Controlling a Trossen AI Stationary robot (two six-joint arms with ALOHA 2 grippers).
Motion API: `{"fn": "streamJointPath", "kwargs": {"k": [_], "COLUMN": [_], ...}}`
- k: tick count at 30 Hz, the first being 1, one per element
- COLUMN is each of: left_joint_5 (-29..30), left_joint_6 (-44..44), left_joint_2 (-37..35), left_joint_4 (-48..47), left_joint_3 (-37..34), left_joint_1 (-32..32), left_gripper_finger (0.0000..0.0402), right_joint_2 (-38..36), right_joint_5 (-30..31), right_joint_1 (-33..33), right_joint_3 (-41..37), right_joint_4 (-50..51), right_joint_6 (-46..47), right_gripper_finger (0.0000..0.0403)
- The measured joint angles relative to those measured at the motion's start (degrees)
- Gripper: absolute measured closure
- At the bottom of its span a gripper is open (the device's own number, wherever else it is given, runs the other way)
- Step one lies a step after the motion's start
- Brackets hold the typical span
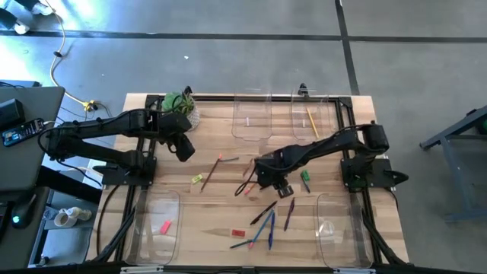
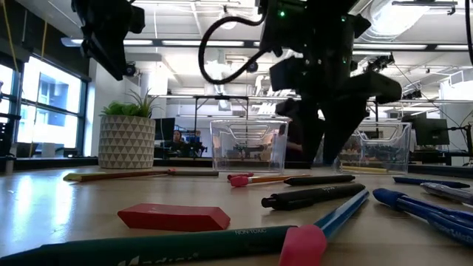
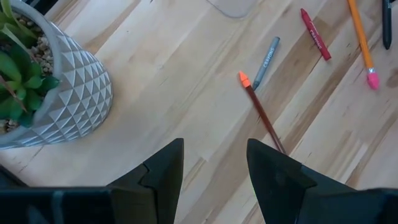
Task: Sort crayons/erasers/pens/pencils in bins
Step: Put the top black pen into the bottom right transparent bin
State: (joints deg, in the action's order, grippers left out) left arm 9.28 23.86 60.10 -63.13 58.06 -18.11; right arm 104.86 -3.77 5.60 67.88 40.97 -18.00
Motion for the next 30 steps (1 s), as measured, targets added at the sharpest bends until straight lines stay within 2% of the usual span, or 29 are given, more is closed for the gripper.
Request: {"fn": "streamJointPath", "kwargs": {"k": [6,12,30], "left_joint_5": [0.0,0.02,0.37], "left_joint_6": [-0.51,-1.14,-1.59], "left_joint_2": [0.0,0.0,0.0], "left_joint_4": [0.02,0.02,0.02], "left_joint_3": [0.0,0.0,0.0], "left_joint_1": [0.0,0.0,0.0], "left_gripper_finger": [0.0238,0.0238,0.0238], "right_joint_2": [2.6,4.17,4.54], "right_joint_5": [4.1,4.23,3.54], "right_joint_1": [0.94,0.86,0.9], "right_joint_3": [0.0,0.0,-0.15], "right_joint_4": [-0.15,-0.34,-0.44], "right_joint_6": [0.11,1.87,4.48], "right_gripper_finger": [0.0241,0.0247,0.0366]}}
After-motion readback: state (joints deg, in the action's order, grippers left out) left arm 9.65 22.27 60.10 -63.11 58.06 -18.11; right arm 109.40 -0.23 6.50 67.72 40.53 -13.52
